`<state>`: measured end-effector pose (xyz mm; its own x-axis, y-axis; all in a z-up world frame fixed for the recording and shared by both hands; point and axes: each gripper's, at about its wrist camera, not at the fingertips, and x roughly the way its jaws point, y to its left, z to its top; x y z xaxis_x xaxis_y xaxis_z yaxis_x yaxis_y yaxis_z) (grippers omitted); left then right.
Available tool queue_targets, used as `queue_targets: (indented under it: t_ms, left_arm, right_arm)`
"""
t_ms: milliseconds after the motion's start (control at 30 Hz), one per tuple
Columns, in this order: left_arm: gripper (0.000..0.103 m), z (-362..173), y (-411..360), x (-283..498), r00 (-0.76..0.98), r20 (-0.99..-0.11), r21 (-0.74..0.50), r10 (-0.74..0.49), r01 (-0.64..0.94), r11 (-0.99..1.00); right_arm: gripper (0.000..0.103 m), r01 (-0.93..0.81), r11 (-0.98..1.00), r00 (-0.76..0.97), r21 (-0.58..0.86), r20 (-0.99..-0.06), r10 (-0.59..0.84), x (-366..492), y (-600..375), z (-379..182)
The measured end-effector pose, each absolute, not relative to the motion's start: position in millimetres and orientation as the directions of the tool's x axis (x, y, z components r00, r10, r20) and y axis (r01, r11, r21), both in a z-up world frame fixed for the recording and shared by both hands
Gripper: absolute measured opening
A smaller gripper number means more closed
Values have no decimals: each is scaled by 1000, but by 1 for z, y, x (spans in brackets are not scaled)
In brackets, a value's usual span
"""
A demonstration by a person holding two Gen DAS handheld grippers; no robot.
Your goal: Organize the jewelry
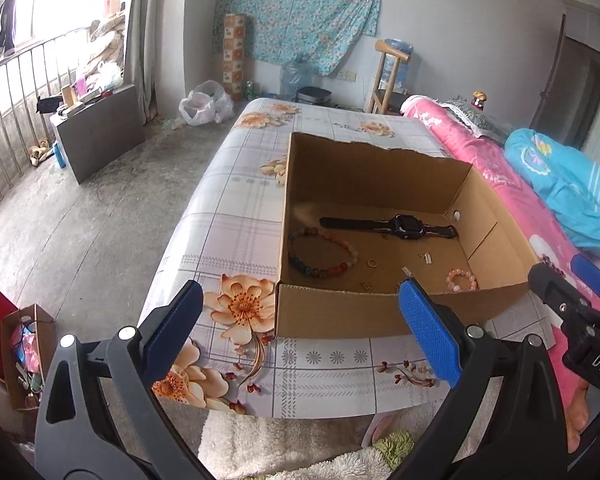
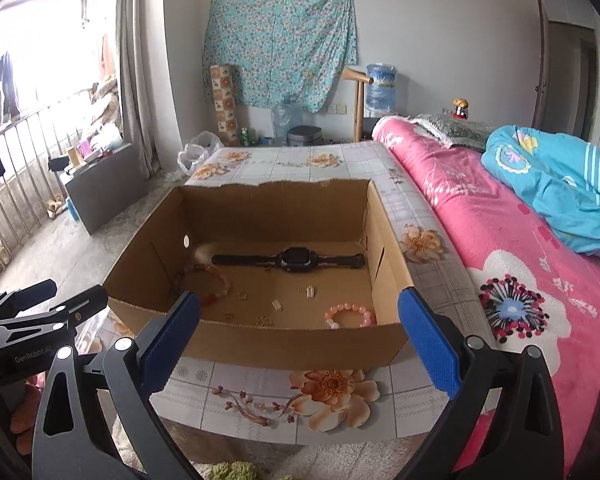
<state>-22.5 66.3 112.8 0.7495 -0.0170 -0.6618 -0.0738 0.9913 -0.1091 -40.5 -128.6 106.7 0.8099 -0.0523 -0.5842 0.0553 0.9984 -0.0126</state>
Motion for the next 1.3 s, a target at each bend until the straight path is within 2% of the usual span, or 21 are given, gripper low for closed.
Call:
queue_targets:
  t_ms: [133, 267, 700, 1300]
  left_arm:
    - [95, 102, 63, -23, 710, -703, -50, 34, -96, 994]
    - [95, 92, 59, -21, 674, -739, -50, 22, -87, 995]
    - [95, 83, 44, -15, 628, -778, -48, 7, -70, 996]
    - [95, 82, 44, -12, 617, -787, -49, 7, -74, 996]
  right_arm:
    - [97, 3, 999, 727, 43, -686, 28, -32, -125, 87]
    - [97, 10, 999, 683, 31, -730, 16, -28, -121, 73]
    - [97, 33, 999, 664, 39, -748, 7, -24, -127, 69]
    - [97, 45, 998, 640, 38, -768, 1, -18, -129, 61]
